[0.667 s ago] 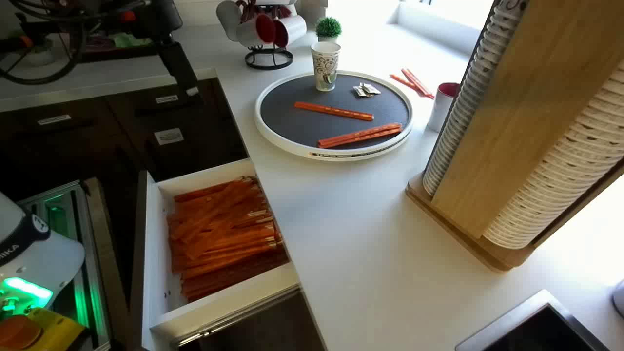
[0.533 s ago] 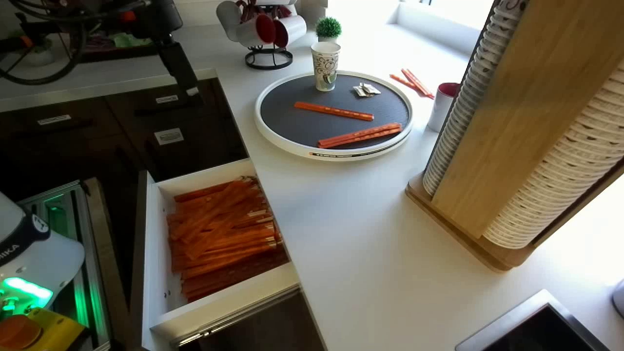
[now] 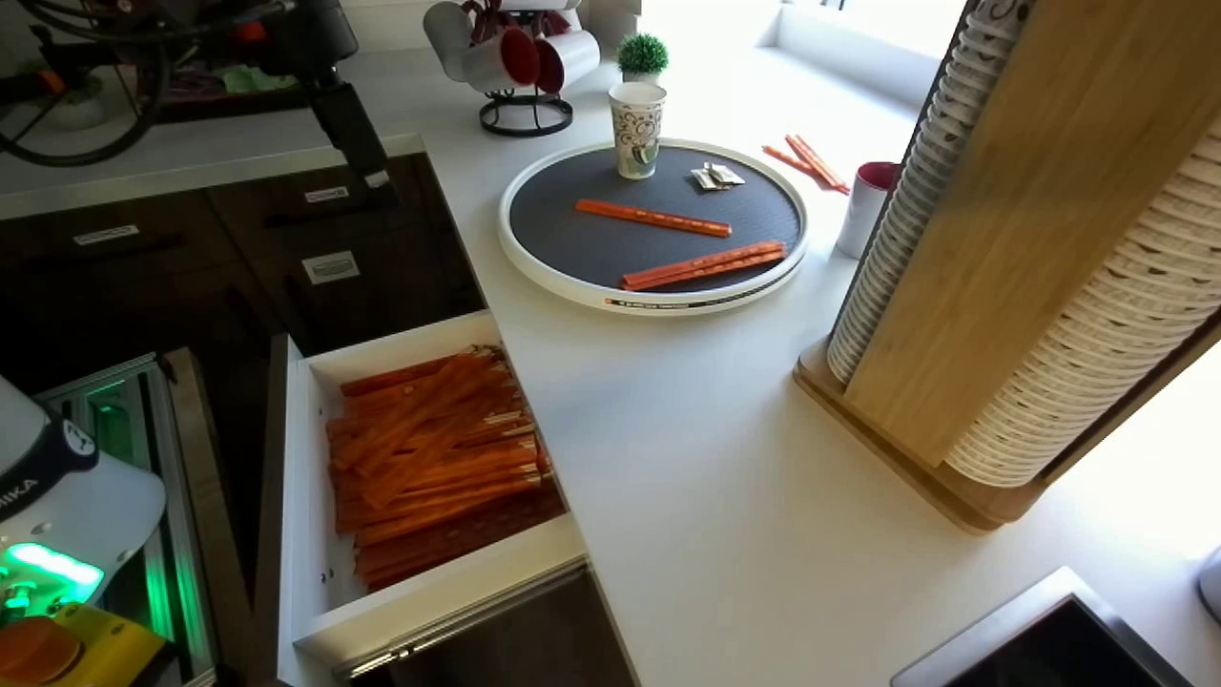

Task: Put the ruler inside the drawer

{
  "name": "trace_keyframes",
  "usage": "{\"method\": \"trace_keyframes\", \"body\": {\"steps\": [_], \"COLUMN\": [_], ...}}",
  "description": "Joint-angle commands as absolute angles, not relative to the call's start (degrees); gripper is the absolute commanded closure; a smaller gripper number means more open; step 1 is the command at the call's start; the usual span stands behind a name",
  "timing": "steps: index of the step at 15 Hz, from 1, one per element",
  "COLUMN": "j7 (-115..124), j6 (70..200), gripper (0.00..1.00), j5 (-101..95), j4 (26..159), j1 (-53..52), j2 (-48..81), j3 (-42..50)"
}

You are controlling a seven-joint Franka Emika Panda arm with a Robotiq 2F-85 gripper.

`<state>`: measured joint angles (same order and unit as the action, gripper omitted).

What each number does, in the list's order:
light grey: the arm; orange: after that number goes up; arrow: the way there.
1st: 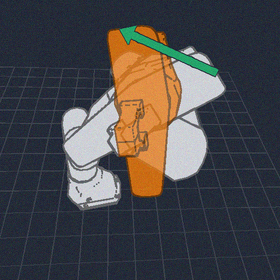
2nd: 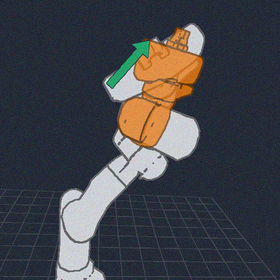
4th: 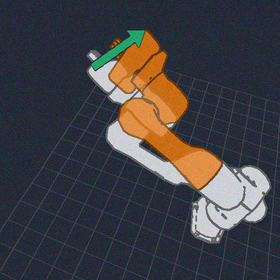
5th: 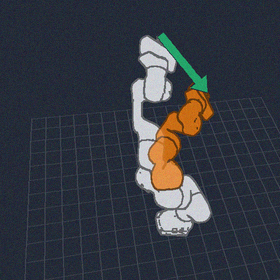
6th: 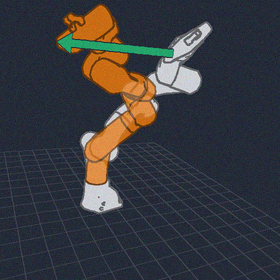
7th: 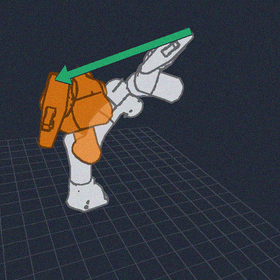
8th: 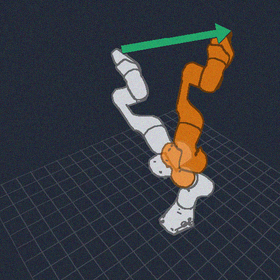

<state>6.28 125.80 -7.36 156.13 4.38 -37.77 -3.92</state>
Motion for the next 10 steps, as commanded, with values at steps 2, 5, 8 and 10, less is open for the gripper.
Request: {"method": "trace_keyframes", "body": {"steps": [2,5,8,10], "j7": [3.27,-1.57,-4.68,-6.68], "j6": [129.29,132.48,134.04,134.71], "gripper": [0.00,0.00,0.00,0.00], "j5": [-6.65,-4.24,-2.24,-0.24], "j4": [151.84,146.99,140.64,136.65], "j1": [4.37,3.56,3.82,3.62], "j2": [-32.56,-28.08,-21.49,-17.11], "j3": [-0.09,4.50,7.69,9.17]}}
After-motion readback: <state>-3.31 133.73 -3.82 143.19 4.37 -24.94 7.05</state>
